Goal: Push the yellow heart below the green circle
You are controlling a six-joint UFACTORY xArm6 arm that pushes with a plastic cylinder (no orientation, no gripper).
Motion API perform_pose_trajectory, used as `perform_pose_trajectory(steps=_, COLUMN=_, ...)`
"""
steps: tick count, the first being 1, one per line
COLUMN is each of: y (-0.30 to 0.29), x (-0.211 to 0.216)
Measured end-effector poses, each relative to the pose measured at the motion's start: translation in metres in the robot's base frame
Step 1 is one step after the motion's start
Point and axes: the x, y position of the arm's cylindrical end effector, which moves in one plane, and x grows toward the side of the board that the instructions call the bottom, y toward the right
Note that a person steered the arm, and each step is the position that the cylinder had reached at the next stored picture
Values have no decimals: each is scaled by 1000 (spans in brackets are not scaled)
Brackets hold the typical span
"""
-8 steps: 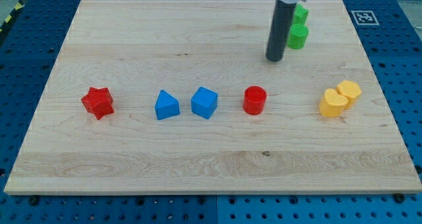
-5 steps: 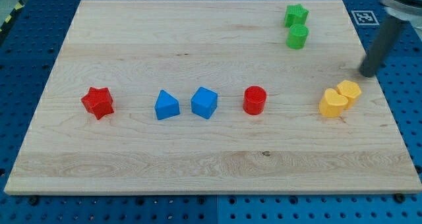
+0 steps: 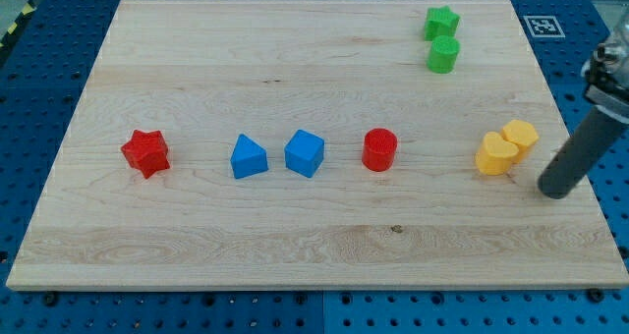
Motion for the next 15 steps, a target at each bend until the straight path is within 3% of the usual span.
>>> perform_pose_trajectory(steps=4, y=-6, x=-24)
perform_pose_trajectory(steps=11, y=-60, x=-25)
perform_pose_trajectory(steps=15, y=-60, x=-88)
